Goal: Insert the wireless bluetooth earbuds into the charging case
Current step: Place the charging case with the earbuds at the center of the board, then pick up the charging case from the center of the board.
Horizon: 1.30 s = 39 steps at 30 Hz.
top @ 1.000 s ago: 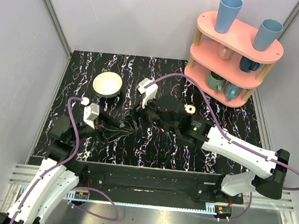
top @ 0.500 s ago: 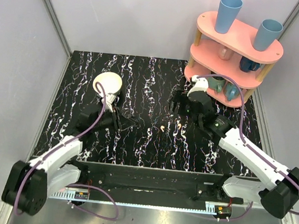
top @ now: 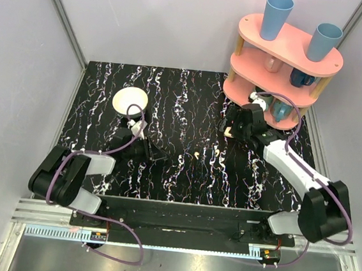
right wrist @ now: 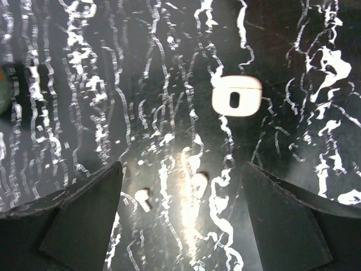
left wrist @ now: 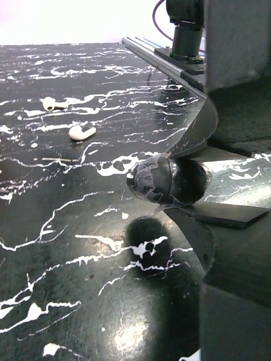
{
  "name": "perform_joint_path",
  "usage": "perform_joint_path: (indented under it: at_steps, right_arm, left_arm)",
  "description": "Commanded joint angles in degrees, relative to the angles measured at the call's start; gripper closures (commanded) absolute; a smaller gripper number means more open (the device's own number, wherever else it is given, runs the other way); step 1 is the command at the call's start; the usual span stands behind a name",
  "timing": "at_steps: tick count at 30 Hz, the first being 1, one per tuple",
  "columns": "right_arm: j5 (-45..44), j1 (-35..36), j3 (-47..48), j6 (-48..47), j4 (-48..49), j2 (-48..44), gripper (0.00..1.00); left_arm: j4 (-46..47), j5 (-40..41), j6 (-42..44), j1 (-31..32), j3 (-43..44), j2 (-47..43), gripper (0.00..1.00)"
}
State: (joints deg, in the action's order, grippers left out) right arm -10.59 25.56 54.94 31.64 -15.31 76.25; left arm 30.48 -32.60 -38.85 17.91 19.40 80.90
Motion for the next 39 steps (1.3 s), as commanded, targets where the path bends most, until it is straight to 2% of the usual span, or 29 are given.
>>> perform_joint_path:
  at_steps: [1, 7, 11, 16, 20, 23, 26, 30, 34, 39]
  right_arm:
    - [8.04, -3.85, 2.63, -7.98, 3.96, 6.17, 0.07]
    - [13.39, -8.42, 7.54, -17.57, 7.66, 17.5, 0.04]
    - [17.45, -10.88, 13.17, -21.08, 5.99, 21.57, 0.02]
    - [21.04, -13.17, 15.72, -24.68, 4.85, 24.82, 0.01]
    - [24.9, -13.17, 18.35, -35.37, 3.28, 27.63, 0.0]
    - [27.2, -13.17, 20.46, -42.94, 1.34, 30.0, 0.0]
    - [24.92, -13.34, 23.62, -47.97, -3.31, 32.99, 0.0]
    - [24.56, -13.43, 22.5, -52.28, -4.64, 34.32, 0.0]
    - [25.44, -13.61, 20.56, -58.16, -4.29, 34.76, 0.0]
    - [28.43, -13.96, 18.36, -63.97, -3.23, 34.23, 0.01]
  left_arm:
    - [3.11, 0.26, 1.14, -0.24, 4.94, 4.16, 0.9]
    - [-0.5, -0.18, 4.04, -2.61, 7.05, 6.89, 0.81]
    - [-3.76, -1.85, 6.15, -6.56, 7.94, 7.6, 0.77]
    - [-4.2, -1.94, 6.33, -7.28, 8.64, 9.26, 0.74]
    - [-4.2, -2.55, 6.16, -7.36, 9.34, 11.47, 0.62]
    - [-4.29, -2.12, 5.98, -7.63, 8.99, 11.21, 0.6]
    - [-5.34, -1.24, 5.72, -8.24, 8.55, 9.02, 0.54]
    - [-9.64, 3.15, 6.33, -8.51, 7.85, 1.48, 0.38]
    - [-17.36, 5.88, 8.87, -8.77, 9.08, -3.99, 0.36]
    - [-21.07, 6.32, 9.41, -9.12, 10.66, -8.48, 0.35]
